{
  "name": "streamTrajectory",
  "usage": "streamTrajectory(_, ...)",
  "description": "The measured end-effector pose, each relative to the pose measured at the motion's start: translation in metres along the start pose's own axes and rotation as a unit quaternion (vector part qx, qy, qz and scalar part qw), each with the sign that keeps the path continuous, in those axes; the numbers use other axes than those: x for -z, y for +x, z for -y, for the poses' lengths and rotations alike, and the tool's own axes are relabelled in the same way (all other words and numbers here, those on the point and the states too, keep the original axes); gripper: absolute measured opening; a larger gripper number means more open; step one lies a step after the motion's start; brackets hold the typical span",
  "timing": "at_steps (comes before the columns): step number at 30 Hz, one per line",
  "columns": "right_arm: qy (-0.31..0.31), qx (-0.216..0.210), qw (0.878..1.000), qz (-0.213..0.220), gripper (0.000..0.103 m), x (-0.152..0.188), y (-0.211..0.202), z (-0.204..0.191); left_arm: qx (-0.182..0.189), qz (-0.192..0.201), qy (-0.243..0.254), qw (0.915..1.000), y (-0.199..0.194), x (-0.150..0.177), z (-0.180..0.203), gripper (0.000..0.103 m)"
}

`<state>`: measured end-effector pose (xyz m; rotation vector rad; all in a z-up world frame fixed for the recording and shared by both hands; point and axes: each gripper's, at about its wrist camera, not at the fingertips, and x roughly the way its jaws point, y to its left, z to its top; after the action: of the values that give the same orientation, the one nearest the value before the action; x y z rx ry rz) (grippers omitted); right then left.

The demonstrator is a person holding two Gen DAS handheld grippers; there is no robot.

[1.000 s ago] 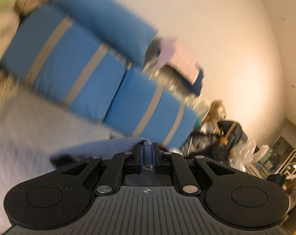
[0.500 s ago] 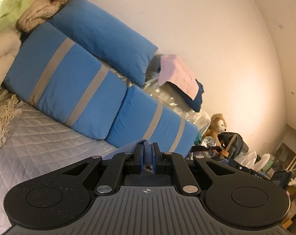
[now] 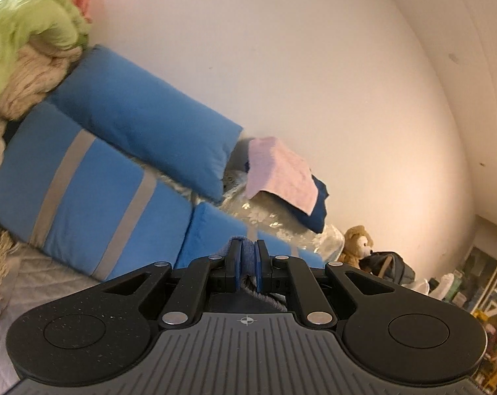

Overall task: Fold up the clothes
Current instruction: 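Raise the held waistband high so the pant legs hang down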

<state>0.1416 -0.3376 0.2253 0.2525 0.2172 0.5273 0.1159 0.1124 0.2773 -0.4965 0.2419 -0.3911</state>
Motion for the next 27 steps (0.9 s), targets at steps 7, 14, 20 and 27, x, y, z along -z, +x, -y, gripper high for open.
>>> streamTrajectory(7,0.030,0.040,0.999,-0.012,0.000,0.022,-0.026,0.034,0.024,-0.020,0.027,0.9991,0.059,0.014,0.040,0.007)
streamTrajectory(14,0.078,0.094,0.992,-0.002,0.000,0.039,-0.066,0.093,0.067,-0.045,0.052,0.9954,0.133,0.035,0.094,0.007)
streamTrajectory(20,0.108,0.154,0.982,0.025,0.000,0.044,-0.106,0.148,0.089,-0.070,0.077,0.9906,0.200,0.061,0.149,0.007)
streamTrajectory(27,0.109,0.184,0.977,-0.007,0.000,0.076,-0.118,0.188,0.106,-0.114,0.098,0.9830,0.261,0.111,0.179,0.007)
